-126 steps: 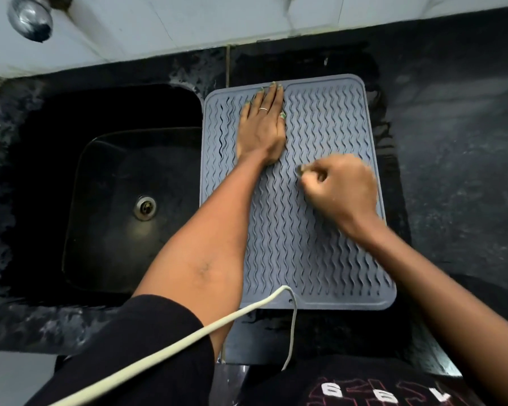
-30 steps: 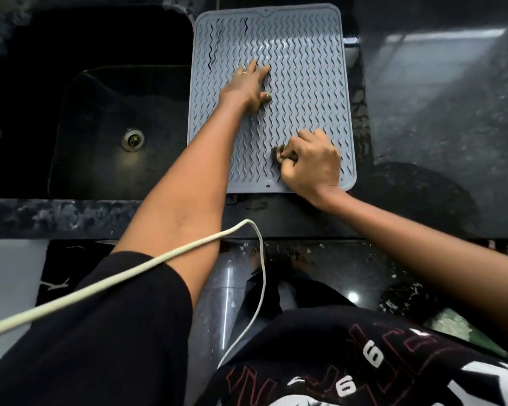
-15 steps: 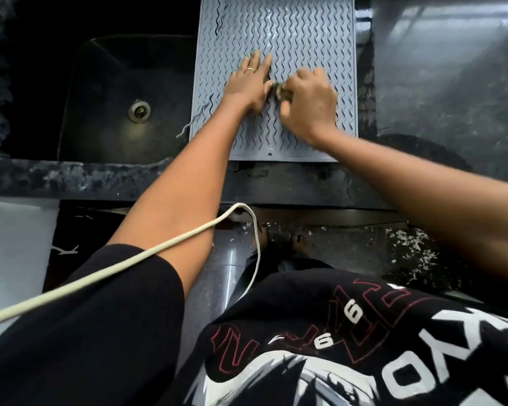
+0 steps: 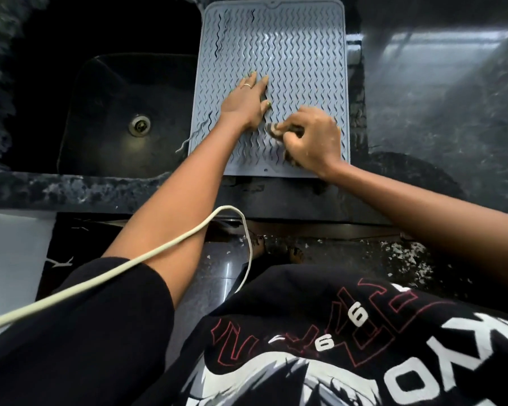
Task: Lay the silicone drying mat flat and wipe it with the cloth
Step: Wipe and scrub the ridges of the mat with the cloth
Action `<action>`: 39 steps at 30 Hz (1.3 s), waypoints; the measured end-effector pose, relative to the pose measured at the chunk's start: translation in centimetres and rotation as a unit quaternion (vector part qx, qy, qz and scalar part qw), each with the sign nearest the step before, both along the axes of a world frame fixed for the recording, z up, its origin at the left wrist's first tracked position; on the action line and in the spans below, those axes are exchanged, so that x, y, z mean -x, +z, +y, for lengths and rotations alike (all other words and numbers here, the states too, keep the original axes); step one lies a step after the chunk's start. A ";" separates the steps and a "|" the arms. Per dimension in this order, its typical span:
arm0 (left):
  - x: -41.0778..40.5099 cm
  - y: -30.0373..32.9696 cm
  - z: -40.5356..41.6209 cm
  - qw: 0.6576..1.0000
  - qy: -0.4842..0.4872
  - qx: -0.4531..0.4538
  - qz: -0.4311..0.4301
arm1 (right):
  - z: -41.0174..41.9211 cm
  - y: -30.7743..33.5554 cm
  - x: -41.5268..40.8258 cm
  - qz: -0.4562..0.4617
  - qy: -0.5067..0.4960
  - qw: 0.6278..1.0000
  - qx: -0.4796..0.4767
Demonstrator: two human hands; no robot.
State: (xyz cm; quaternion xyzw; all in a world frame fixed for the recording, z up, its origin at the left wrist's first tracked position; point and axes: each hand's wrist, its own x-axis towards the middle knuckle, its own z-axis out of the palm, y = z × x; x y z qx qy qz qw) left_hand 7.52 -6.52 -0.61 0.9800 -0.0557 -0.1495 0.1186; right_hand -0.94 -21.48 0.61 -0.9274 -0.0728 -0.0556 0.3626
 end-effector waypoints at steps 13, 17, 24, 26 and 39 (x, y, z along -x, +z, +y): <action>-6.4 2.0 1.4 0.982 0.103 0.033 -0.153 | 1.5 0.4 -14.8 -0.034 -0.102 0.991 0.075; -11.3 1.9 2.0 0.996 0.044 0.025 -0.070 | 2.6 0.1 -18.0 -0.044 -0.095 0.989 0.105; -16.0 -1.1 2.5 0.998 -0.053 -0.039 0.021 | 5.0 -1.2 -24.4 0.062 0.029 0.978 0.197; -15.8 -2.0 2.5 0.998 -0.047 -0.035 -0.015 | 5.5 -1.6 -25.0 0.070 0.042 0.971 0.223; -16.3 -1.0 2.7 0.999 -0.035 0.022 0.013 | 5.3 -1.2 -20.0 0.017 0.039 0.963 0.265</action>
